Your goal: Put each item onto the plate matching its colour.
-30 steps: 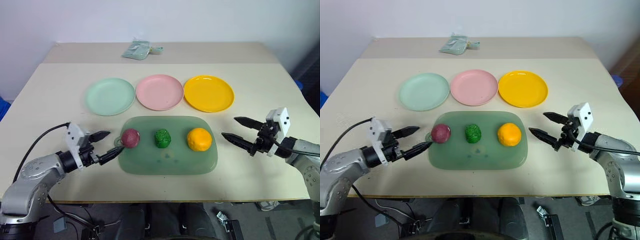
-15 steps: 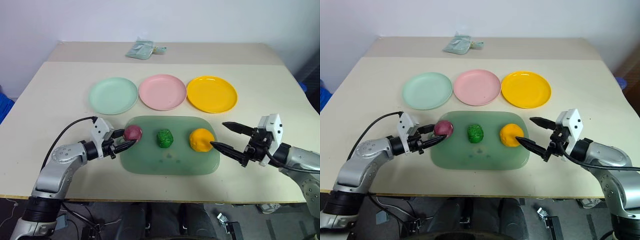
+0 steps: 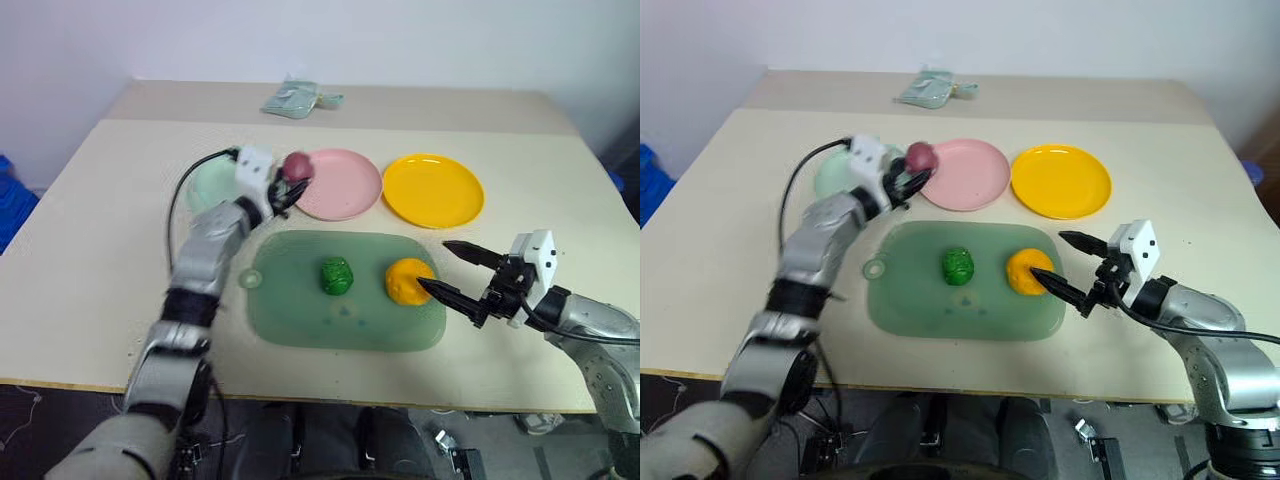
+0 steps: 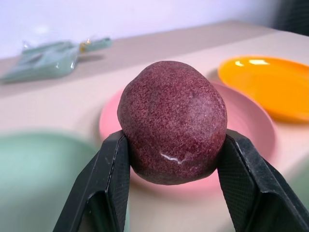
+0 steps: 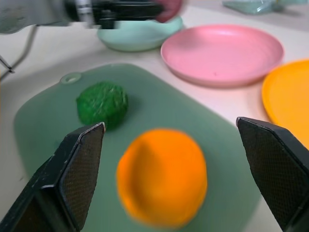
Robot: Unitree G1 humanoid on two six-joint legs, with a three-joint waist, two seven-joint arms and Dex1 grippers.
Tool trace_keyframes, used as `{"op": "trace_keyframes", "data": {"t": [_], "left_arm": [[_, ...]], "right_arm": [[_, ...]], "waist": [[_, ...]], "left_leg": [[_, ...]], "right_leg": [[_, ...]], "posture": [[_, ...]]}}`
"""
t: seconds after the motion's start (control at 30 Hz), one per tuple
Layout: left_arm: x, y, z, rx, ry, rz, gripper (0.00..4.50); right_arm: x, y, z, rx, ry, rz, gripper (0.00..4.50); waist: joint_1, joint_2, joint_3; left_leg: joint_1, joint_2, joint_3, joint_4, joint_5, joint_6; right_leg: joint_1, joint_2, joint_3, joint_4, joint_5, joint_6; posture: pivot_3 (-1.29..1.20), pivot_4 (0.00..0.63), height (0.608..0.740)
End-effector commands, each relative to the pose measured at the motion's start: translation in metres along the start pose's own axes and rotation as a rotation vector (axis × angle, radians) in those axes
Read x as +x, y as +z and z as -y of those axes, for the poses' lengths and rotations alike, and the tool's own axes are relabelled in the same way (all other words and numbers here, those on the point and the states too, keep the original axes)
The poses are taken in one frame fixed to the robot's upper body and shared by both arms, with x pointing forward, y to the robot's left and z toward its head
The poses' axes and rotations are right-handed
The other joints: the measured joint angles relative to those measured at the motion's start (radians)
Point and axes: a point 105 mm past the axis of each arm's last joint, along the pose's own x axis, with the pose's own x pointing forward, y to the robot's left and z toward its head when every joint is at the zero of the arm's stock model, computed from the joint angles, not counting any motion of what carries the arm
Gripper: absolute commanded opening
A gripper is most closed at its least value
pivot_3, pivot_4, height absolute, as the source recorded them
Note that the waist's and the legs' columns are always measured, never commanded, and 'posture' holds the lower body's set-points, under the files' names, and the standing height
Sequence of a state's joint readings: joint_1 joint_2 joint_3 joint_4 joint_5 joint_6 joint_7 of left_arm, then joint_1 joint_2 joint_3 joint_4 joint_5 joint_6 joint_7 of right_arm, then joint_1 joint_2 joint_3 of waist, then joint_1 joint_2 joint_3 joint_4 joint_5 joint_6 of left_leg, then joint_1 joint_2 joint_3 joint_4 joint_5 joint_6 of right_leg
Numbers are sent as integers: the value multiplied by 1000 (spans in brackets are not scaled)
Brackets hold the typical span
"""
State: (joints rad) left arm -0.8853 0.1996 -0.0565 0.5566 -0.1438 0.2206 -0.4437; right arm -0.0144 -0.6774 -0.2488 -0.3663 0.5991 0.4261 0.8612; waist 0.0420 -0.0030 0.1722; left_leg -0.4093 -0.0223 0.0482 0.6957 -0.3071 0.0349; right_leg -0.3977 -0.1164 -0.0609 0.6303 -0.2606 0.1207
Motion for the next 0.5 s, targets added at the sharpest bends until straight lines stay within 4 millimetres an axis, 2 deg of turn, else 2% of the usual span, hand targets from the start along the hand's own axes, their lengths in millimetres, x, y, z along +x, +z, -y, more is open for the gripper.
{"op": "trace_keyframes", "data": {"t": [0.03,0.07,0.23,0.37,0.47,0.5], "left_arm": [[21,-6,5,48,5,-53,2022],[25,-5,8,35,-5,-49,2022],[27,4,10,-2,-50,4,4460],[7,3,-5,-5,-51,41,4460],[-21,7,-16,0,-54,87,4460],[-40,10,-8,-18,-129,130,4460]], "right_arm": [[1,7,2,-47,-22,38,4500],[1,8,2,-50,-30,42,4500],[-1,11,-4,-54,-55,44,4500],[0,14,-9,-52,-57,46,4500],[2,17,-10,-50,-57,48,4500],[3,18,-9,-49,-51,50,4500]], "waist": [[-3,0,0],[-7,0,0],[-13,-1,1],[-16,-1,1],[-29,0,1],[-32,0,0]], "left_leg": [[0,0,0,1,-1,2],[0,0,1,1,-2,3],[-1,0,2,0,-2,4],[0,1,2,2,-2,3],[0,1,2,2,-2,2],[0,1,1,2,-2,2]], "right_leg": [[1,0,0,0,0,1],[1,0,0,0,0,1],[0,-1,1,-1,0,3],[0,-1,1,-1,0,3],[0,-2,1,0,0,3],[0,-2,1,-1,0,3]], "posture": [[0,150,740],[0,150,740],[0,150,740],[0,150,740],[0,150,740],[0,150,740]]}}
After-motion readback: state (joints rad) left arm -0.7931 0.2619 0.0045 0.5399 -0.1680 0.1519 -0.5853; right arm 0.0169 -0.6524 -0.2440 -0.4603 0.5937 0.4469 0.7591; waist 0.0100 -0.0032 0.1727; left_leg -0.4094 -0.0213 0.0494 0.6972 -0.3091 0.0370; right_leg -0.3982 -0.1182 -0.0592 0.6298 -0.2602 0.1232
